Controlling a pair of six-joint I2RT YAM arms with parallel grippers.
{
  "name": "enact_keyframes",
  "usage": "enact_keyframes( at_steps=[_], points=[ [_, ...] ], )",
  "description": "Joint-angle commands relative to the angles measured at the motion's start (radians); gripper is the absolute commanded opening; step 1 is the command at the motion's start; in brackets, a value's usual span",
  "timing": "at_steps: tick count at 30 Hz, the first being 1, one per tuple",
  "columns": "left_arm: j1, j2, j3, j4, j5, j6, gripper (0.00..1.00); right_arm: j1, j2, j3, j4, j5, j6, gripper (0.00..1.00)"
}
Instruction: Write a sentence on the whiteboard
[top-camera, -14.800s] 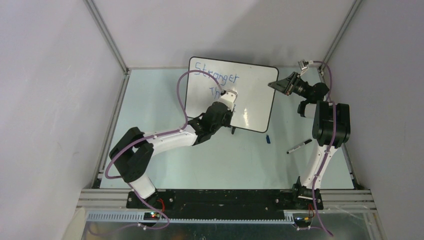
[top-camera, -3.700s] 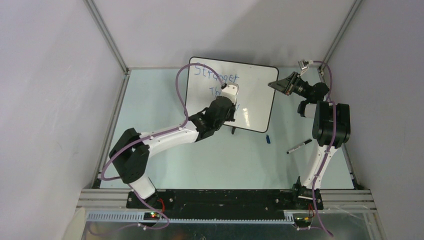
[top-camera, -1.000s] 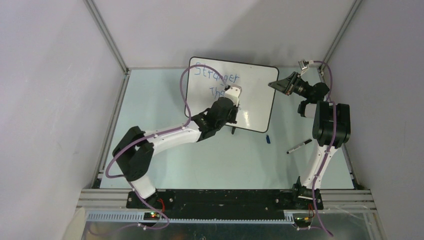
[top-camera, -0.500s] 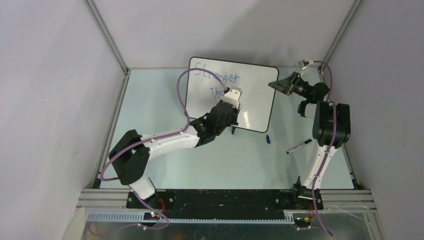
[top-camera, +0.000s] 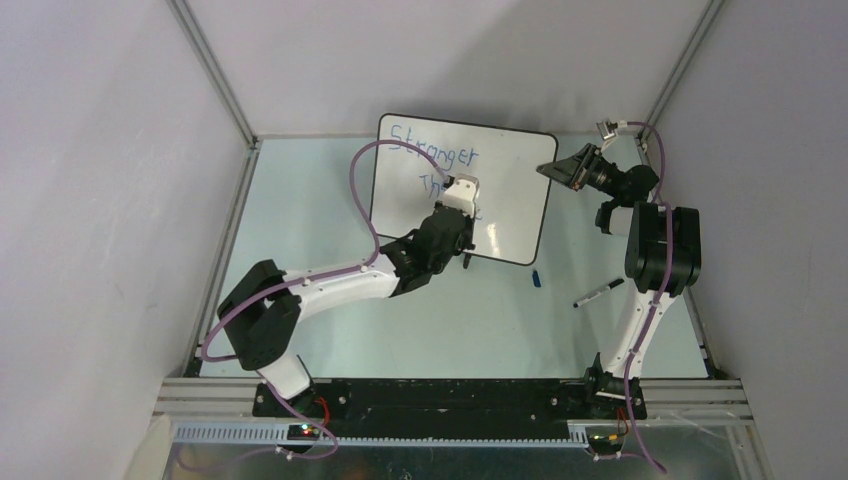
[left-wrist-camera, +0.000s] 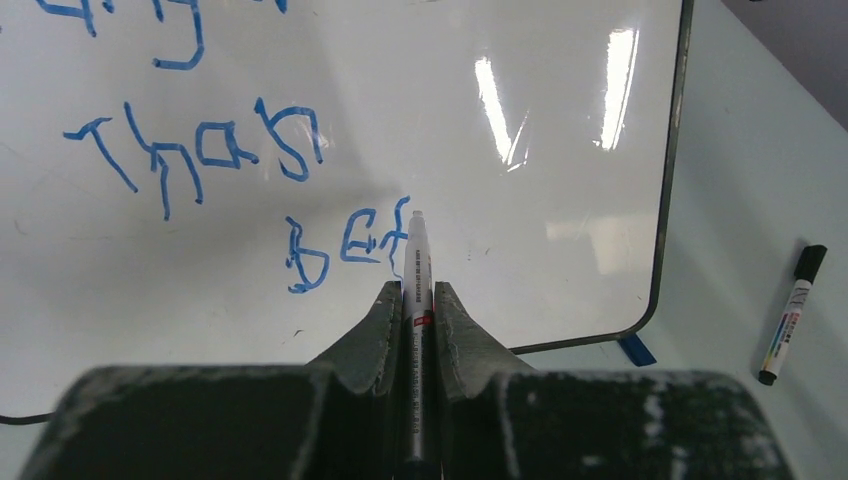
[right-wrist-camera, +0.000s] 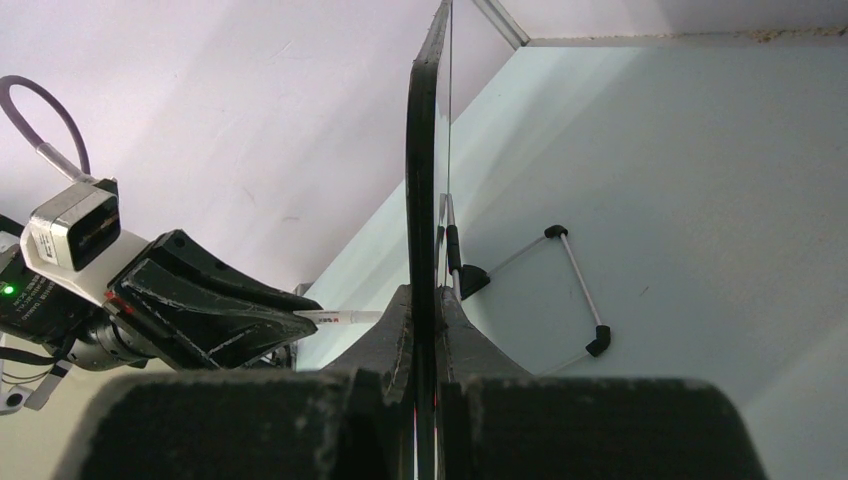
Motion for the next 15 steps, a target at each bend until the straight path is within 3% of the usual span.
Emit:
enact_keyframes(
  at_steps=[1, 15],
  points=[
    [-0.007, -0.032, -0.003, 0.045, -0.073, -0.035, 0.00, 0.000, -0.074, 0.010, 0.044, 0.016, 0.054, 0.00],
    [-0.006, -0.001, -0.024, 0.057, -0.055, -0.100, 0.00, -0.001, -0.071, 0.010, 0.045, 0.014, 0.056, 0.00]
  ],
)
